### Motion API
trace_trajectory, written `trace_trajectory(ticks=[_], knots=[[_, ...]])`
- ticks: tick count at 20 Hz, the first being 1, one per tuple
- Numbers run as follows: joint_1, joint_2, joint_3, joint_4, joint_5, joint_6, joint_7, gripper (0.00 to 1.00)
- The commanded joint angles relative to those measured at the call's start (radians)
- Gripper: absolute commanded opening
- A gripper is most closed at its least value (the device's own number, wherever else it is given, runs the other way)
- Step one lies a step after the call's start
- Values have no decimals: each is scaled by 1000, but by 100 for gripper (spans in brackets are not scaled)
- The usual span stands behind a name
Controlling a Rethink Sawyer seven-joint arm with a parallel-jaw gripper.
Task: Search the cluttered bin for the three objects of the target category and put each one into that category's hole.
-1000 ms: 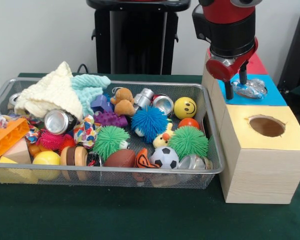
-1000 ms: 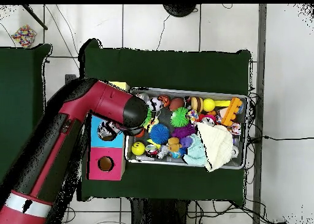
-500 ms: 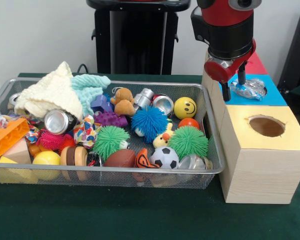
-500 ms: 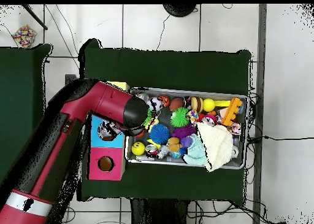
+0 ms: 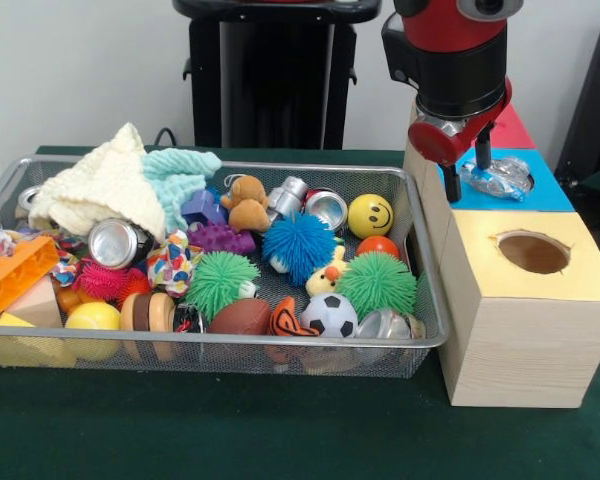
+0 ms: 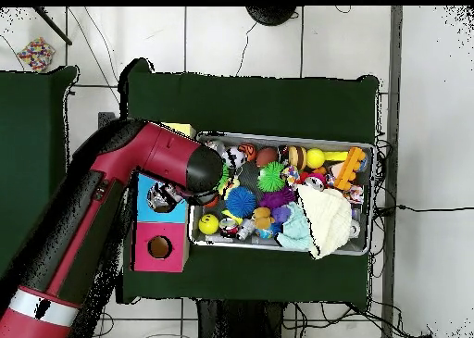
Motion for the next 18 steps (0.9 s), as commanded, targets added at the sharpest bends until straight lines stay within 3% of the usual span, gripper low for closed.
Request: trace_trajectory(ticks=[1, 18], knots=[[-27, 36, 155, 7, 9, -116, 234, 100], [-32, -27, 166, -3, 25, -223, 267, 100]])
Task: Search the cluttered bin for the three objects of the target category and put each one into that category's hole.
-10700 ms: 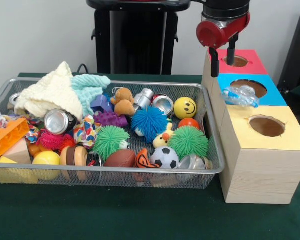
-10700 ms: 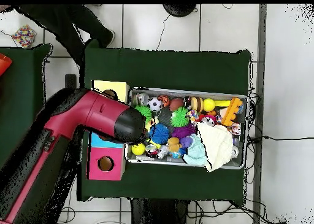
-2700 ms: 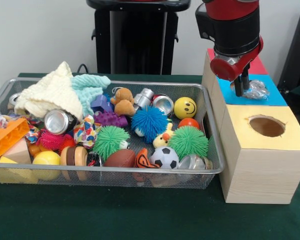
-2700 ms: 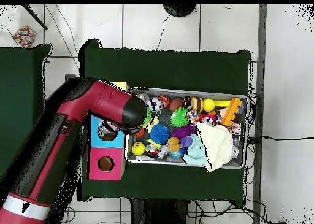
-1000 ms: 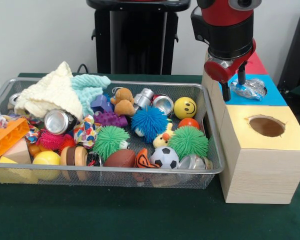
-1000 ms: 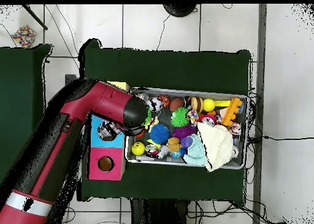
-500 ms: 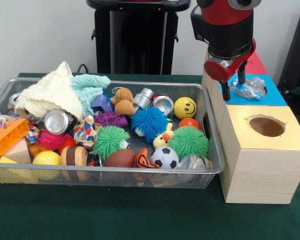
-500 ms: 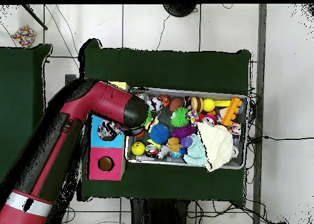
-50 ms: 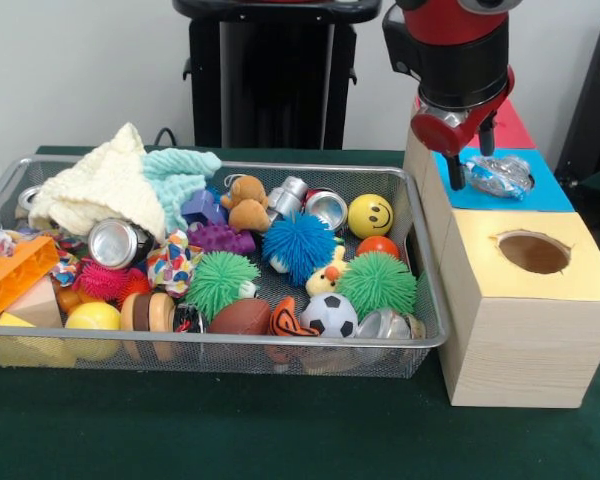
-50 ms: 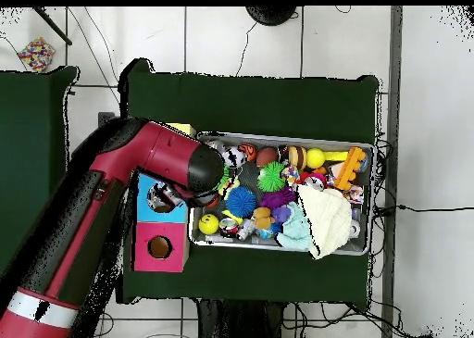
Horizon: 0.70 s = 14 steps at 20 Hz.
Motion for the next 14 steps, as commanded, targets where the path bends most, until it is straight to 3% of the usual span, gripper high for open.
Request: trace_trajectory(ticks=[1, 14], knots=[[-28, -14, 167, -1, 31, -147, 265, 100], [-30, 5, 191, 8, 64, -74, 182, 100]])
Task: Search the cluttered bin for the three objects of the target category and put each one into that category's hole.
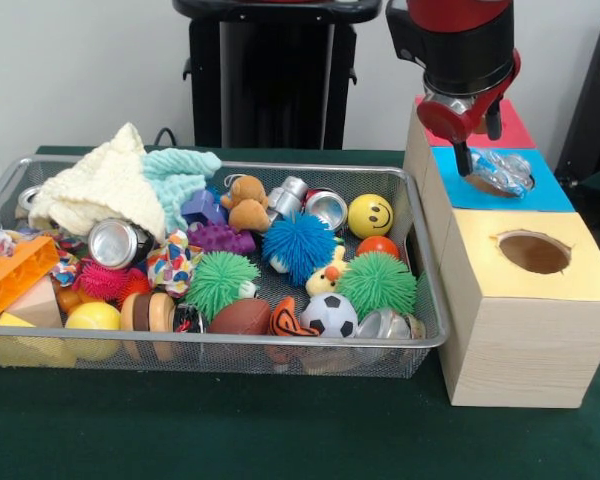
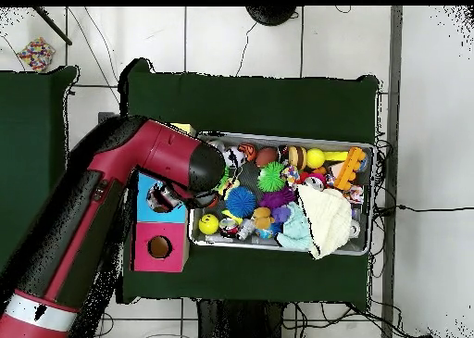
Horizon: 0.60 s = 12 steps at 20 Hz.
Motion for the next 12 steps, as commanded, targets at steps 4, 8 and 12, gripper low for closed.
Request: trace_trajectory(ticks=[4, 8, 12], knots=[[-29, 28, 196, 7, 71, -21, 151, 100], [-33, 39, 199, 0, 69, -14, 137, 100], [-42, 39, 204, -7, 69, -18, 134, 100]])
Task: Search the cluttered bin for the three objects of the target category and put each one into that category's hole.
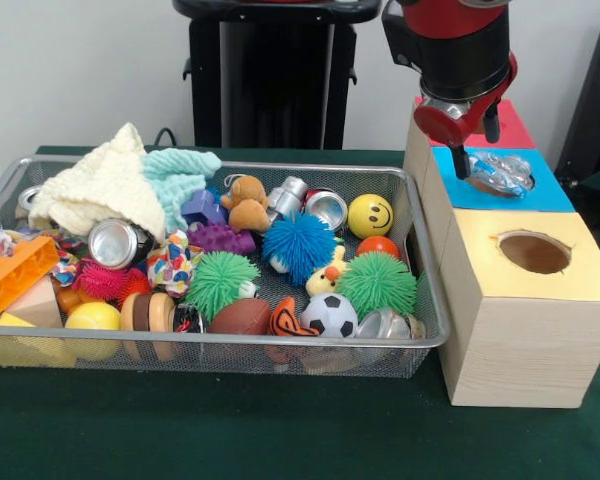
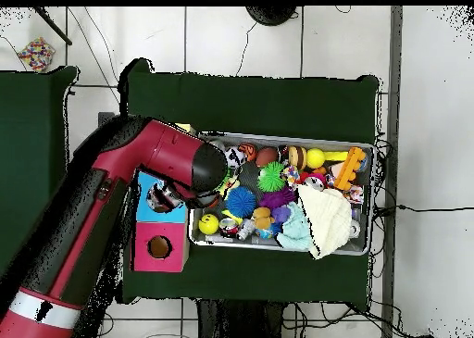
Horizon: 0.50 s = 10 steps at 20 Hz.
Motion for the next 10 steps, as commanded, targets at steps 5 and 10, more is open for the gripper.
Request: trace_trajectory(ticks=[5, 10], knots=[[-42, 45, 205, -3, 86, 45, 92, 100], [-50, 58, 220, 1, 94, 107, 32, 100]])
